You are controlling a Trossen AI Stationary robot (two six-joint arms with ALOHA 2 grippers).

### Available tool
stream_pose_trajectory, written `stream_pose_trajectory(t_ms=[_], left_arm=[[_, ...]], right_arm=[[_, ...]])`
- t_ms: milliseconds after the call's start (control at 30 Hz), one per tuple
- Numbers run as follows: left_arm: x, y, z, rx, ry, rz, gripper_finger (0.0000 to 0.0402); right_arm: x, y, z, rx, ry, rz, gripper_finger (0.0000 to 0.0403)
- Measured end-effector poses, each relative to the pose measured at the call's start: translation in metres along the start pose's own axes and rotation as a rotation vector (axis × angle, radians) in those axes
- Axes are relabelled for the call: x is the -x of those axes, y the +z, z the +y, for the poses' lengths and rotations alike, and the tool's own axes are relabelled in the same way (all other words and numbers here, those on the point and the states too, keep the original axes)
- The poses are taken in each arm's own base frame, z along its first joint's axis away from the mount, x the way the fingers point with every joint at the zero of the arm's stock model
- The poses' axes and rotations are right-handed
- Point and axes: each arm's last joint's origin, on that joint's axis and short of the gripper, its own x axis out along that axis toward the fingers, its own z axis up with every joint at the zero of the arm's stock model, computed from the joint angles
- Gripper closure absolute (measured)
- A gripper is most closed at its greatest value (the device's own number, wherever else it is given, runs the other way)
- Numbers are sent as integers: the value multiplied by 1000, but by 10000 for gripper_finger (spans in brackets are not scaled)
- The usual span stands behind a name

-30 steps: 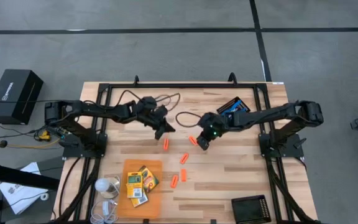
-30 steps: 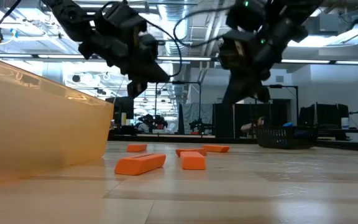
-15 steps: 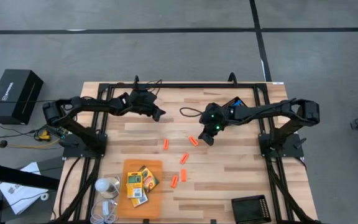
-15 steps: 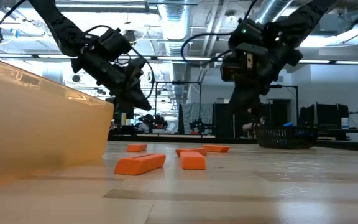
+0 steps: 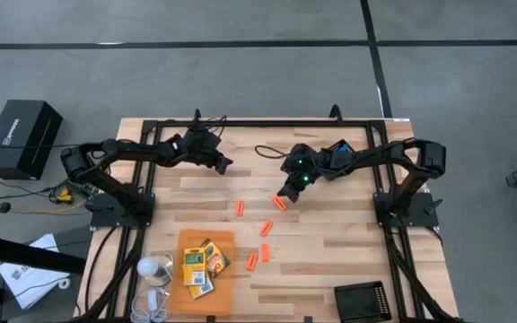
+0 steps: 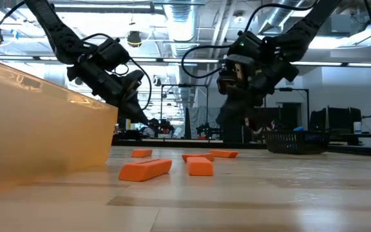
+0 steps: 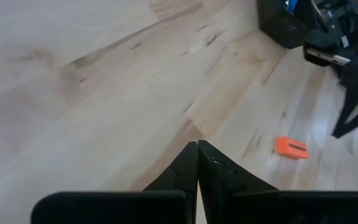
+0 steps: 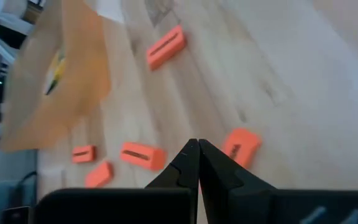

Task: Pick & Place School Supplies
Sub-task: Put the orange eraser into the bottom black bin

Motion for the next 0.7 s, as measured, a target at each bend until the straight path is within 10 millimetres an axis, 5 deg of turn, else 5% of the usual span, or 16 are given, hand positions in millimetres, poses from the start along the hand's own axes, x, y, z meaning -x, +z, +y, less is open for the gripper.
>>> stream_pose_trajectory(t_ms=[167, 467, 700], left_arm=[[0, -5, 2, 3, -16, 24, 397], [0, -13, 4, 28, -54, 66, 352], [0, -12, 4, 36, -57, 61, 327]], right_arm=[[0, 2, 4, -61, 88, 21, 396], [1, 4, 6, -87, 151, 28, 301], [1, 3, 5, -101, 142, 44, 275]])
